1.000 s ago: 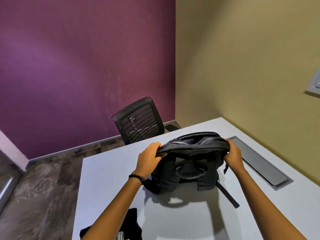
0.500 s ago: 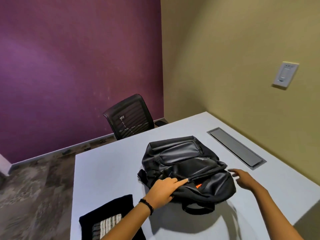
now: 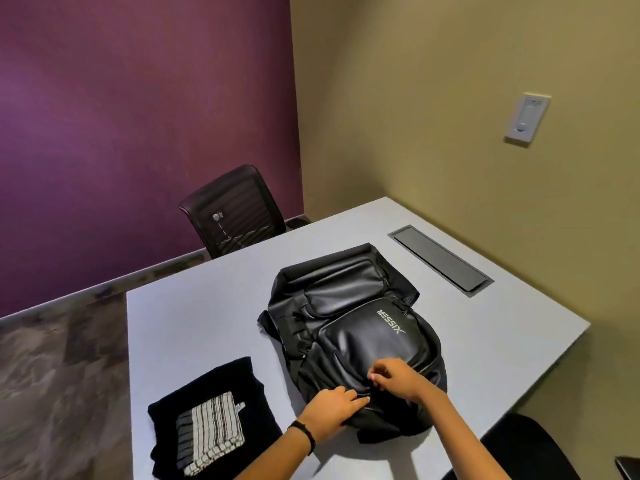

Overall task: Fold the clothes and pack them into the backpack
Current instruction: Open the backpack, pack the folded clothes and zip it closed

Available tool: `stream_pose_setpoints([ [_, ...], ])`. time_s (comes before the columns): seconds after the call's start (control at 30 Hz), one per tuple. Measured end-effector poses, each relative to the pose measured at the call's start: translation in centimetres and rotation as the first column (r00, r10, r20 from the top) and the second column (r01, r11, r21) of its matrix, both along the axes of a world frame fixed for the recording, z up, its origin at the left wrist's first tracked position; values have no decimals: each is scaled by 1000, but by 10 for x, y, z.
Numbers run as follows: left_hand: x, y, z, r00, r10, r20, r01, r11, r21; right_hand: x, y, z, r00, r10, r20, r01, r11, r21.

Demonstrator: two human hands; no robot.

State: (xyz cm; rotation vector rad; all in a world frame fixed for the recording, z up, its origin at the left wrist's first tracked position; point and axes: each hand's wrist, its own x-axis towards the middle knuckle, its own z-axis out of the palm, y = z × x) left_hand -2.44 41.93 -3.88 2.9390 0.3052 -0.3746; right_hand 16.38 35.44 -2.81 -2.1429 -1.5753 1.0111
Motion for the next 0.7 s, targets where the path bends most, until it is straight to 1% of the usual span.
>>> stream_pose_setpoints([
  [0.07, -4, -3, -8, 1000, 6, 14, -5, 1000, -30, -9, -6, -18, 998, 12, 68, -10, 1000, -30],
  [0.2, -14, -3, -23, 999, 34, 4, -34, 997, -66, -21, -20, -40, 987, -36, 154, 42, 999, -34],
  [0.4, -32, -4, -29, 994, 77, -76, -85, 991, -104, -35, -32, -59, 966, 9, 257, -3, 1000, -27],
  [0.57, -36, -2, -35, 990, 105, -91, -117, 984, -135, -44, -37, -64, 964, -15, 264, 13, 1000, 10],
  [0.7, -32, -1, -36, 989, 128, -68, -137, 979, -148, -47, -43, -68, 955, -67, 290, 44, 995, 84],
])
